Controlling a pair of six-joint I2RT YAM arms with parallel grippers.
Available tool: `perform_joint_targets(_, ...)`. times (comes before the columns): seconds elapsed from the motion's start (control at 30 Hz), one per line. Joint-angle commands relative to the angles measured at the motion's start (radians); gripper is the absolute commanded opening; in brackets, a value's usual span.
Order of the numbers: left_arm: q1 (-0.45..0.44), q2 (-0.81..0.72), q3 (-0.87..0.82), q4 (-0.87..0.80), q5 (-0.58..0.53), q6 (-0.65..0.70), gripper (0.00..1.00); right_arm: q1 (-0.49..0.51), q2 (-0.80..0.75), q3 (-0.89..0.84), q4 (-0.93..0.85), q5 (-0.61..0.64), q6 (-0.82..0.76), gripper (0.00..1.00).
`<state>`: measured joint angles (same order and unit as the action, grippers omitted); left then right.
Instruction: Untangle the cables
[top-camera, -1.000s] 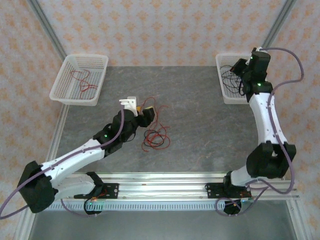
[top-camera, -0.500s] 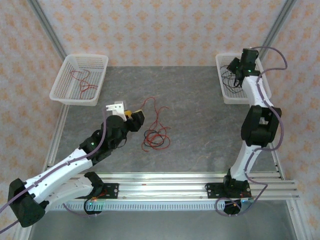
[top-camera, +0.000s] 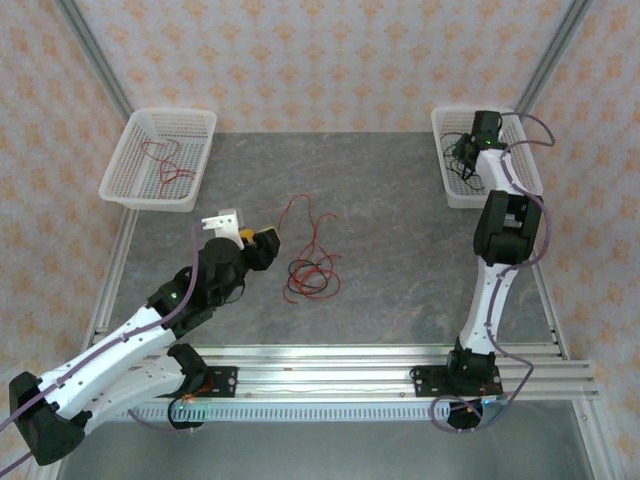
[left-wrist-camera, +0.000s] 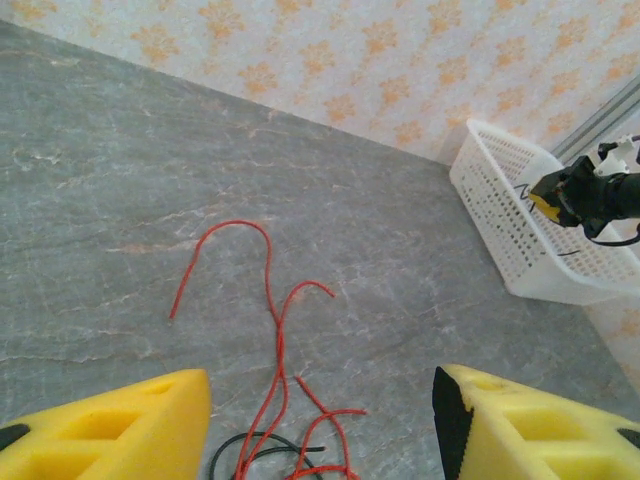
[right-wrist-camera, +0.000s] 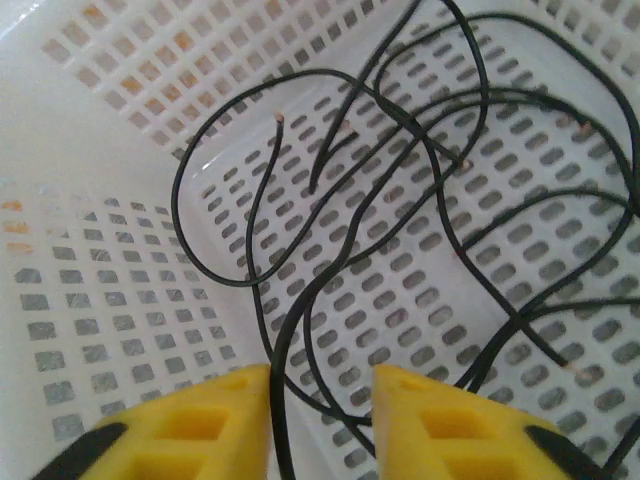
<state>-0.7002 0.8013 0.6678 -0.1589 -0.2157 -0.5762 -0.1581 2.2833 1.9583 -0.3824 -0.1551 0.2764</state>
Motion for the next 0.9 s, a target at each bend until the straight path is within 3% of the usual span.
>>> perform_joint_targets(0.0,-0.004,0.011,0.017,-0.075,-0.018,-0.032,0.61,-0.004,-0.014,0.044,-0.016,0.006,0.006,0.44)
perform_joint_targets(0.17,-0.004,0.026,0.021,-0.107,-0.016,-0.046,0.61,-0.004,-0.054,0.029,-0.009,-0.010,0.005,0.56)
perform_joint_targets(0.4,-0.004,0.095,0.020,-0.114,0.023,-0.044,0.57,-0.004,-0.180,-0.083,0.029,-0.021,0.022,0.58)
perform_joint_targets(0.63,0.005,0.225,0.011,-0.048,0.103,-0.047,0.50,0.035,-0.478,-0.417,0.148,-0.022,-0.002,0.57)
perform_joint_targets(0.87,0.028,0.402,0.036,0.021,0.235,0.012,0.48,0.160,-0.775,-0.746,0.171,-0.063,-0.052,0.57)
